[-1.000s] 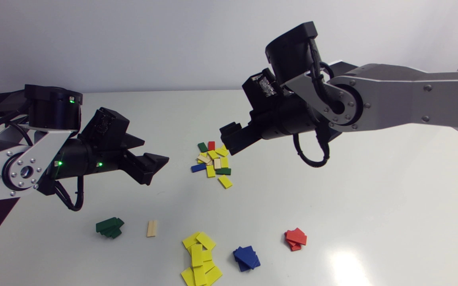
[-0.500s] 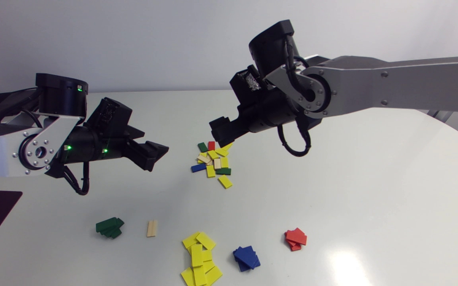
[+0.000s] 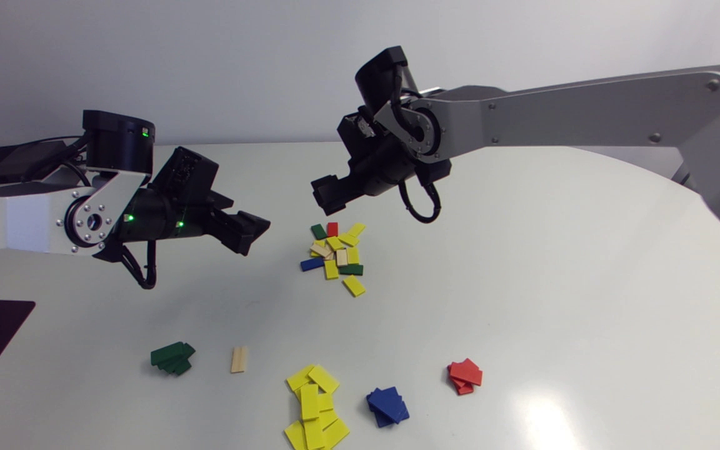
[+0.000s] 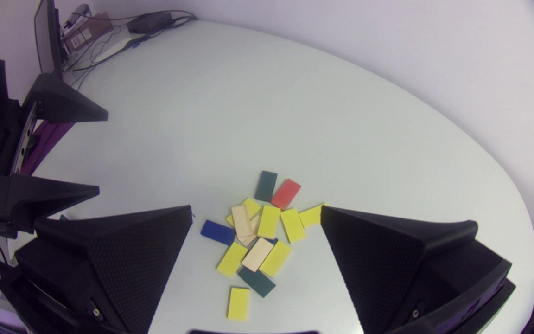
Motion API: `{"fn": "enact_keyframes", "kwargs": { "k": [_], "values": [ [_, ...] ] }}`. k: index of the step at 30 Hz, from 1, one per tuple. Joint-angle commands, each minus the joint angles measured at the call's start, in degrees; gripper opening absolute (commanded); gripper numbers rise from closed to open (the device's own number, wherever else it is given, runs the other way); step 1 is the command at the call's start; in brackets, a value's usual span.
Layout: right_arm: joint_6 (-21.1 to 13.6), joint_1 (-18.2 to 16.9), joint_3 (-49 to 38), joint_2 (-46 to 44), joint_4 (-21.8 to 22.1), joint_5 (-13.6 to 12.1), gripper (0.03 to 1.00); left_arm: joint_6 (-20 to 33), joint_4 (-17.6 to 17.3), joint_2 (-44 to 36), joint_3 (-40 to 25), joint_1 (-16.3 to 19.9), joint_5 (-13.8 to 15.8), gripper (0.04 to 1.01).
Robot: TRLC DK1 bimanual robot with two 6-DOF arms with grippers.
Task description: Take domino bricks one by one from the mixed stack on the table and place each onto the existing stack of the same color.
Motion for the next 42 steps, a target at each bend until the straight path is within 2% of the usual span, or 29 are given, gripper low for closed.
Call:
{"fn": "enact_keyframes", "kwargs": {
  "k": [1,11,22,30,42],
  "values": [
    [-0.13,-0.37,4.03,4.09,-1.81,-0.14,0.969,-0.79,1.01,2.21,2.43,0.44,-0.28,1.002],
    [-0.4,-1.07,14.93,13.06,-6.03,-0.58,0.969,-0.44,2.41,4.85,3.4,0.62,-0.28,1.002],
    [-0.22,-1.33,26.62,21.58,-13.85,-1.81,0.969,-0.08,3.38,6.51,3.57,0.71,-0.28,1.002],
    [1.36,-1.16,36.2,28.26,-21.32,-2.07,0.969,0.27,3.73,6.95,3.66,0.71,-0.28,1.002],
    [2.86,-0.9,46.92,35.03,-27.04,-2.07,0.969,0.62,3.91,7.13,3.84,0.97,-0.02,1.002]
  ]
}}
